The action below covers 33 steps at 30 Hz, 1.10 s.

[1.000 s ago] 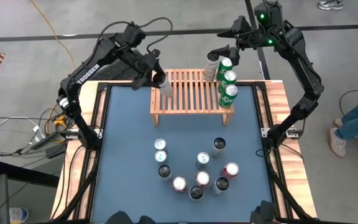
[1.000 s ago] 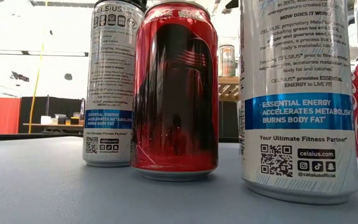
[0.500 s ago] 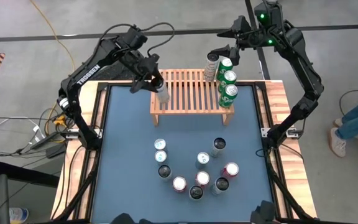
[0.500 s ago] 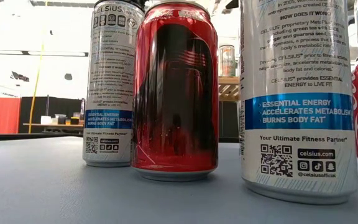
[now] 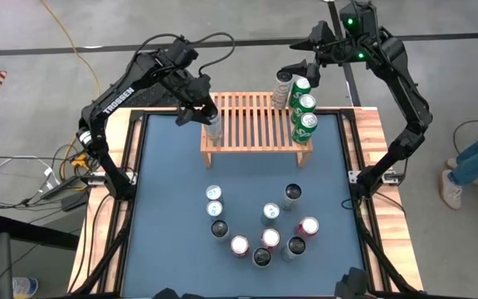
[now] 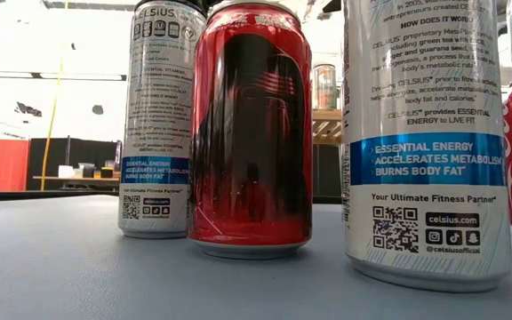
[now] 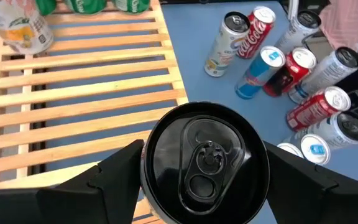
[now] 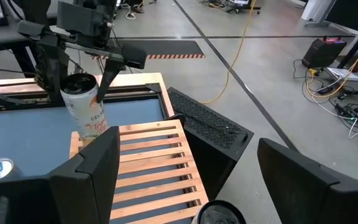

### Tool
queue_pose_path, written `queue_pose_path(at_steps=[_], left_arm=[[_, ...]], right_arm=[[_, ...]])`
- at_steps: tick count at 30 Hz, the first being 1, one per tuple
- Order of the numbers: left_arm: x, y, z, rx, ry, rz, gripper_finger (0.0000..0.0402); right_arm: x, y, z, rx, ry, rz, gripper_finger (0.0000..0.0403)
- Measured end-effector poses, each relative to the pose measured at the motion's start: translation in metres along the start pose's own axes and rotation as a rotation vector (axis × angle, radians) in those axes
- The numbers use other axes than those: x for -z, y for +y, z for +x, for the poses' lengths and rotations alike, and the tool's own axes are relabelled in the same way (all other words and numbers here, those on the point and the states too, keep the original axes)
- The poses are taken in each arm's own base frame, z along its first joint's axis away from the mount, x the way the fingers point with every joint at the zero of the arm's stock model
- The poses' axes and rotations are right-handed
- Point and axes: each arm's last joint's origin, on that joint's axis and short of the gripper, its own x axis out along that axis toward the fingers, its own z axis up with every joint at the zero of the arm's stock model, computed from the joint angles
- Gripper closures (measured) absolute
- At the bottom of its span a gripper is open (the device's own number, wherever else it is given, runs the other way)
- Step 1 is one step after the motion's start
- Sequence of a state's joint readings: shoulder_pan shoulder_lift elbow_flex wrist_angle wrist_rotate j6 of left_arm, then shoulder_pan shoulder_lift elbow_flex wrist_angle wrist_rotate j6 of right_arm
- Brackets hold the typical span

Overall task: Place canned beverage on shelf
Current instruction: Put the left white-yellow soda can on the shelf aligned with the other white-yellow soda can

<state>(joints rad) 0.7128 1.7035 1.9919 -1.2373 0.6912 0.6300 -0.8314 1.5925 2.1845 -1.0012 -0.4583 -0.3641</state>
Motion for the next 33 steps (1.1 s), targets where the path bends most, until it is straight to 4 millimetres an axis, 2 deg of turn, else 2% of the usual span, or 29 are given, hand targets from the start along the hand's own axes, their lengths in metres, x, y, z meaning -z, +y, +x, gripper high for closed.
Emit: queue_pose_path(at_steps=[7, 20, 28, 33], left_arm=[[-0.001, 0.001, 0.000, -0.035, 0.012, -0.007, 0.0105], [-0.005, 0.008, -0.001, -0.172, 0.027, -0.013, 0.0102], [-0.014, 0.001, -0.004, -0.188, 0.016, 0.008, 0.0097], [-0.019, -0.002, -0.007, -0.287, 0.056, 0.035, 0.0087]], right_arm=[[0.000, 0.000, 0.000, 0.000, 0.000, -0.003, 0.0085], [0.000, 0.000, 0.000, 0.000, 0.000, -0.004, 0.0085], [0.000, 0.000, 0.000, 0.000, -0.001, -0.012, 0.0085], [-0.001, 0.000, 0.007, -0.008, -0.008, -0.009, 0.0085]])
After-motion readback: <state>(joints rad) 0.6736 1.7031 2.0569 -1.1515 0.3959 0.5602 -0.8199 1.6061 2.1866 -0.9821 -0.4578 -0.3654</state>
